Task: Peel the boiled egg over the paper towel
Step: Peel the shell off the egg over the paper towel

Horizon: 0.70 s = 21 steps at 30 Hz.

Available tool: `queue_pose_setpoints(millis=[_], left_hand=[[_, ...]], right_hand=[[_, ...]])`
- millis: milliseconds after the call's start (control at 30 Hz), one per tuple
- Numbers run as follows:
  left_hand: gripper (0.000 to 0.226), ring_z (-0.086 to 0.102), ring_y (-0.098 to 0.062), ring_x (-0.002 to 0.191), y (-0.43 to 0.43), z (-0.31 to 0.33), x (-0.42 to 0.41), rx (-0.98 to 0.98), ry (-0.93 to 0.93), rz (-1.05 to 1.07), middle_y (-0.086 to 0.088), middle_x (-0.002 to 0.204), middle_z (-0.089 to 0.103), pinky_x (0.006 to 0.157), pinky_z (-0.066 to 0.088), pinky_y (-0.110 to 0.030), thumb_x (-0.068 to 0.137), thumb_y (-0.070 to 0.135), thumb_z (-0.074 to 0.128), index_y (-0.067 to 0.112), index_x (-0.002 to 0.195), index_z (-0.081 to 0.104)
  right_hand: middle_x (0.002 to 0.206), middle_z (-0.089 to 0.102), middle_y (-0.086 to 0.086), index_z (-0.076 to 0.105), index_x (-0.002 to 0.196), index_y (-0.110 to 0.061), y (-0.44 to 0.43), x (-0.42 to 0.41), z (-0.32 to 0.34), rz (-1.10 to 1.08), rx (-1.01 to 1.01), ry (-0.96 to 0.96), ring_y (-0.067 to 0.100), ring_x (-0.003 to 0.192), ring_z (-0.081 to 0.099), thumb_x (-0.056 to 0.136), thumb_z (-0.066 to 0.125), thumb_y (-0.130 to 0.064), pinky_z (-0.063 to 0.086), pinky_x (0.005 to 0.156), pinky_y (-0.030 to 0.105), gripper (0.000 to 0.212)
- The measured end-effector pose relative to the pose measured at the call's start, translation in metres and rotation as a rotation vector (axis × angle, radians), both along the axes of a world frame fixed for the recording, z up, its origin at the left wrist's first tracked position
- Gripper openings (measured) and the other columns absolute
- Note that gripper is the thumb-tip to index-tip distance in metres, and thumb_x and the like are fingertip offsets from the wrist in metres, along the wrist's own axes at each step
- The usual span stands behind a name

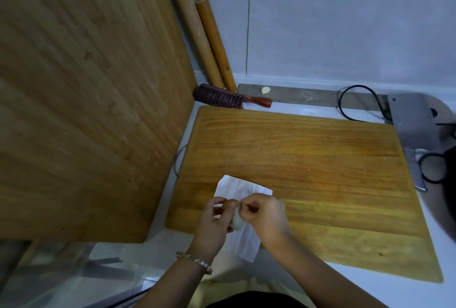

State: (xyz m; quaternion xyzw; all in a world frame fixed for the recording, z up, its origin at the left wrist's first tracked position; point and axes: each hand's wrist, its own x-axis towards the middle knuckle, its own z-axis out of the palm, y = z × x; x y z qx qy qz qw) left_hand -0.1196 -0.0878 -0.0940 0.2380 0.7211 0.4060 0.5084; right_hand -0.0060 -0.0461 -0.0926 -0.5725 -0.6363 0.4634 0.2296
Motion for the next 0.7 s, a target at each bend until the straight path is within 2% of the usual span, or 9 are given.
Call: queue_pose_setpoints(millis=[67,133,233,333,433,533,567,633,700], left_hand=[[0.018,0.062,-0.017,0.088,0.000,-0.001,-0.002,-0.006,-0.063,0.024,-0.005,0.100,0.061,0.057,0.054,-0.021,0.087,0.024,0.057,0.016,0.103,0.057],[0.008,0.062,-0.017,0.085,0.000,0.000,-0.003,-0.030,-0.187,0.095,-0.004,0.096,0.062,0.053,0.054,-0.021,0.088,0.022,0.055,0.019,0.094,0.060],[0.008,0.062,-0.023,0.086,0.001,0.002,-0.006,-0.077,-0.373,0.220,-0.010,0.099,0.062,0.058,0.055,-0.028,0.089,0.021,0.053,0.020,0.087,0.061],[0.011,0.059,-0.026,0.092,0.000,0.002,-0.011,-0.084,-0.455,0.257,-0.011,0.104,0.060,0.065,0.053,-0.034,0.090,0.020,0.050,0.021,0.088,0.061],[0.013,0.058,-0.025,0.091,0.000,0.003,-0.014,-0.075,-0.501,0.245,-0.012,0.109,0.058,0.066,0.050,-0.033,0.091,0.018,0.047,0.020,0.091,0.060],[0.015,0.057,-0.026,0.090,0.001,0.005,-0.015,-0.078,-0.549,0.252,-0.014,0.111,0.056,0.069,0.049,-0.034,0.091,0.017,0.046,0.018,0.091,0.060],[0.015,0.057,-0.027,0.091,0.001,0.005,-0.014,-0.076,-0.556,0.253,-0.014,0.109,0.057,0.071,0.049,-0.035,0.091,0.016,0.046,0.017,0.090,0.061],[0.014,0.056,-0.029,0.093,0.002,0.006,-0.014,-0.073,-0.563,0.259,-0.013,0.106,0.057,0.072,0.049,-0.037,0.091,0.015,0.047,0.017,0.088,0.061],[0.014,0.057,-0.029,0.092,0.002,0.007,-0.012,-0.072,-0.568,0.261,-0.012,0.102,0.058,0.073,0.050,-0.038,0.091,0.014,0.047,0.016,0.087,0.061]], right_hand=[[0.072,0.071,0.018,0.068,0.067,-0.001,0.003,0.001,0.000,-0.051,-0.029,0.055,0.013,0.065,0.060,0.076,0.064,0.000,0.046,0.063,0.015,0.009],[0.069,0.071,0.010,0.070,0.068,-0.007,0.007,0.003,0.001,-0.085,-0.073,0.128,0.013,0.066,0.064,0.075,0.065,0.001,0.052,0.067,0.021,0.011],[0.062,0.069,0.012,0.067,0.061,-0.015,0.012,0.010,-0.002,-0.175,-0.118,0.213,0.015,0.056,0.063,0.078,0.060,0.004,0.053,0.059,0.022,0.026],[0.062,0.068,-0.001,0.070,0.068,-0.015,0.013,0.016,-0.008,-0.081,-0.064,0.026,0.001,0.054,0.059,0.081,0.058,0.000,0.042,0.050,0.005,0.023],[0.075,0.071,0.004,0.070,0.081,-0.010,0.012,0.015,-0.015,0.143,-0.080,-0.137,0.013,0.065,0.063,0.086,0.056,-0.011,0.042,0.056,0.013,0.015],[0.056,0.057,0.001,0.061,0.062,-0.015,0.013,0.014,-0.015,0.156,-0.040,-0.220,0.007,0.049,0.046,0.090,0.050,-0.014,0.032,0.043,0.013,0.030],[0.055,0.056,0.003,0.063,0.064,-0.012,0.013,0.015,-0.013,0.136,-0.010,-0.245,0.006,0.046,0.043,0.090,0.049,-0.013,0.030,0.042,0.014,0.029],[0.060,0.061,0.007,0.066,0.072,-0.006,0.014,0.015,-0.010,0.121,0.051,-0.256,0.009,0.047,0.047,0.088,0.051,-0.009,0.033,0.046,0.016,0.022],[0.077,0.070,0.007,0.069,0.083,-0.007,0.013,0.014,-0.006,0.105,0.024,-0.160,0.012,0.063,0.060,0.086,0.054,-0.007,0.045,0.058,0.016,0.016]])
